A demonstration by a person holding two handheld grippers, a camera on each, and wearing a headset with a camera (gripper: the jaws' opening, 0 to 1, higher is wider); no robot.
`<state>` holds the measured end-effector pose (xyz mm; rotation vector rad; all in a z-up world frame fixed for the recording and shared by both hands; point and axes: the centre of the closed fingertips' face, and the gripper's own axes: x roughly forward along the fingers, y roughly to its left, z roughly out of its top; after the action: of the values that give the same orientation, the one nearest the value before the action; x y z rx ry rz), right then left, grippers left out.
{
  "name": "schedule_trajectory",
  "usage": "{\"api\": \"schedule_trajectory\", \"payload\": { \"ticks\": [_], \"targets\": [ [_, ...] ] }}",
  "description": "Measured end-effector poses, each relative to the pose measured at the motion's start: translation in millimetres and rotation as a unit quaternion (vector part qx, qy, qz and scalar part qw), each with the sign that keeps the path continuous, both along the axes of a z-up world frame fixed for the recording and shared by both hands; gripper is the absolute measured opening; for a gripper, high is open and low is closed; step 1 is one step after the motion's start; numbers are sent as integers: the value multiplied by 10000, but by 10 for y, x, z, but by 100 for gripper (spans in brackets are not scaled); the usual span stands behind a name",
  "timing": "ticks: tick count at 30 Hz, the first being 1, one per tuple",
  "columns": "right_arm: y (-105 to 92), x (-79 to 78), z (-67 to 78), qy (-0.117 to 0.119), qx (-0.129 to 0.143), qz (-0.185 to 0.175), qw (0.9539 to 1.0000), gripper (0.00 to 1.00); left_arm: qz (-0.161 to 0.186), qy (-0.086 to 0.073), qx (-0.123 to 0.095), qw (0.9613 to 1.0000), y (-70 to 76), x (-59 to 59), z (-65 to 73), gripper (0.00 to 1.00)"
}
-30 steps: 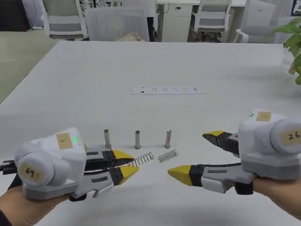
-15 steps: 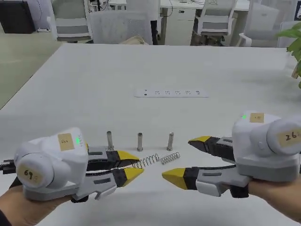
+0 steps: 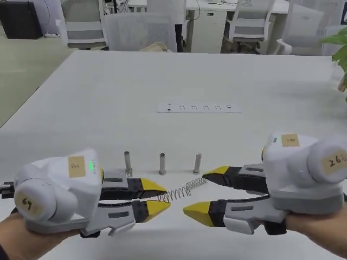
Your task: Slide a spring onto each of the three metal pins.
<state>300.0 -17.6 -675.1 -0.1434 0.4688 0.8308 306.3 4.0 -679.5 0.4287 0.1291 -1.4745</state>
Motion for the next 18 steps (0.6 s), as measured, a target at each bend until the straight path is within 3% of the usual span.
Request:
{"api": "schedule_trajectory", "payload": {
  "ticks": [18],
  "targets": [
    [120, -202, 13, 268, 267, 582, 9976, 26, -432, 31, -100, 9990, -14, -254, 111, 2]
  ]
}}
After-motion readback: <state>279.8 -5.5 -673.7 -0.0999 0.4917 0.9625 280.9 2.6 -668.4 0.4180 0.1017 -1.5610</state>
